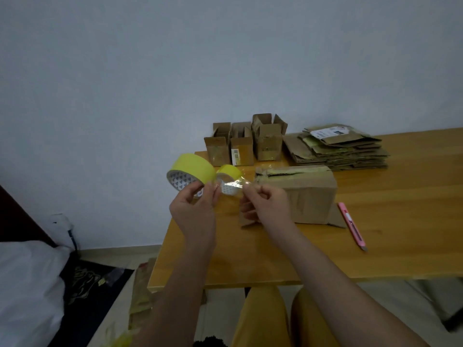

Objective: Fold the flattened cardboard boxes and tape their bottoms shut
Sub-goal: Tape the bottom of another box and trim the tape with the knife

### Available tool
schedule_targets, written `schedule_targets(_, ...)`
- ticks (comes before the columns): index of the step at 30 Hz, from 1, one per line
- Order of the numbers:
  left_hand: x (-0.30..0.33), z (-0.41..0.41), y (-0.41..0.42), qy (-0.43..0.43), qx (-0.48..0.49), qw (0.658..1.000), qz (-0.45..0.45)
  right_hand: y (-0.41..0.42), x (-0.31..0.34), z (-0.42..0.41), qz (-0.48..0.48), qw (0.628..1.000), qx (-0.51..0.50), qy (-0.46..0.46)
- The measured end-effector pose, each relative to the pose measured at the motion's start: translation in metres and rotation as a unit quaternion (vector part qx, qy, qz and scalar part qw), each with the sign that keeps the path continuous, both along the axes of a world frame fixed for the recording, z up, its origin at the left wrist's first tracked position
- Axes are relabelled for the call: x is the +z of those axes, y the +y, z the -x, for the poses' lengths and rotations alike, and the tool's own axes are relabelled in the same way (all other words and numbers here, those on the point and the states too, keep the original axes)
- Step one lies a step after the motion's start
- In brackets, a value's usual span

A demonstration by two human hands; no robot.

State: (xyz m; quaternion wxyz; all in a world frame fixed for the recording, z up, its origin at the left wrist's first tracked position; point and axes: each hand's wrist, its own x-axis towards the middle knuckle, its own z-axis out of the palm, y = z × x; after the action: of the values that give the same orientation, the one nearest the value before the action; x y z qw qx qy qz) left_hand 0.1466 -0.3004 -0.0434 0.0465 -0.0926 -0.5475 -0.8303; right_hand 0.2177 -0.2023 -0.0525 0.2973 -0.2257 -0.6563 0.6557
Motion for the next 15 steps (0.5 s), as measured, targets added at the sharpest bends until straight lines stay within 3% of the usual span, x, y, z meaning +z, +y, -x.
schedule_targets(3, 0.000, 0.000, 0.019, 0.003, -0.020, 0.999, 0.047, 0.023, 0.006, -0.006, -0.104, 0.992, -0.065, -0.021)
schedule_targets(8, 0.000, -0.001, 0.055, 0.111, -0.039, 0.970, 0.214, 0.061, 0.021, -0.021, -0.177, 0.977, -0.107, -0.051)
schedule_targets(11, -0.002, -0.003, 0.075, 0.164, -0.059, 0.957, 0.231, 0.083, 0.028, -0.025, -0.206, 0.970, -0.116, -0.057)
schedule_targets(15, 0.003, -0.001, 0.099, 0.264, 0.008, 0.930, 0.257, 0.103, 0.034, -0.026, -0.212, 0.969, -0.117, -0.057)
